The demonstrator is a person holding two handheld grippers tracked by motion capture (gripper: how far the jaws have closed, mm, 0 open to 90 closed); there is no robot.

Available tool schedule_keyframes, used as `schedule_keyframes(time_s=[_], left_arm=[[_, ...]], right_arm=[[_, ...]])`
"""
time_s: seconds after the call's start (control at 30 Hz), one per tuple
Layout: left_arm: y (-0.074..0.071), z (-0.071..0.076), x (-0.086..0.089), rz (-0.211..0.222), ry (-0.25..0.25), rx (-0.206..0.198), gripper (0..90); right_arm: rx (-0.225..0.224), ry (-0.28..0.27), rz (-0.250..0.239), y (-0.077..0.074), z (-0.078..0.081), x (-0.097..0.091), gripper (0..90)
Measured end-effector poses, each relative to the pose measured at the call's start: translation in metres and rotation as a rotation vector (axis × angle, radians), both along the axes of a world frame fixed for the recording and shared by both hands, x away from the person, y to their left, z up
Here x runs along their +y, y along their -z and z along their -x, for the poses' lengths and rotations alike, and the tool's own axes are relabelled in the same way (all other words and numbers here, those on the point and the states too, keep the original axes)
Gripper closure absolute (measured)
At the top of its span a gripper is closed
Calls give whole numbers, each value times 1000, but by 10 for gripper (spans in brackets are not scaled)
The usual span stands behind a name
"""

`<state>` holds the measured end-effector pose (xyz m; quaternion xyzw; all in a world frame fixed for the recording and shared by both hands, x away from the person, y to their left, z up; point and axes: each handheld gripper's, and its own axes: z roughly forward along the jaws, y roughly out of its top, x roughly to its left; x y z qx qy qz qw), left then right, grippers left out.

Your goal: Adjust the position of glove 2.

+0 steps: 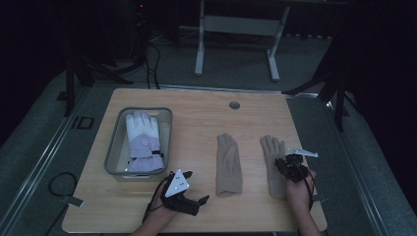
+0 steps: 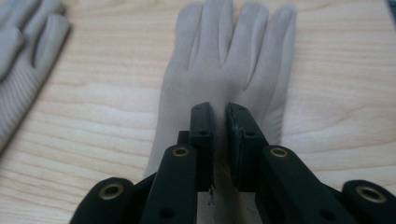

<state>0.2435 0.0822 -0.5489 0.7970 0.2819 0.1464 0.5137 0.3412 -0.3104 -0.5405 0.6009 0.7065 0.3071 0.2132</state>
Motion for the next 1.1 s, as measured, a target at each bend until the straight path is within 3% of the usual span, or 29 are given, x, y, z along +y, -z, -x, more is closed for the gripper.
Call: schedule_keyframes(time_s=[0.1,0.3,0.4,0.57,0.67,0.83,1.07,1.1], left_arm=[[0,1,0,1,2,-2,19],[0,0,0,4,13,1,19],[0,1,-1,2,23,4,20],[-1,3,-3,7,35,0,20],[0,3,-3,14,38,7,19],[0,2,-3,16,42,9,20],[1,2,-2,12,42,9,19],[2,2,-2,10,38,10,19]], right_arm=[[5,-5,3,2,-1,1,768],[1,-19,-43,-7,1,-5,675],[-16,-75,-37,-16,0,-10,626],[-49,-220,-9,-24,-3,-21,580],[-62,-266,-3,-26,-5,-29,568],[-54,-352,11,-17,-8,-34,548],[-22,-372,22,6,-9,-35,509],[-29,-372,18,8,-8,-34,550]])
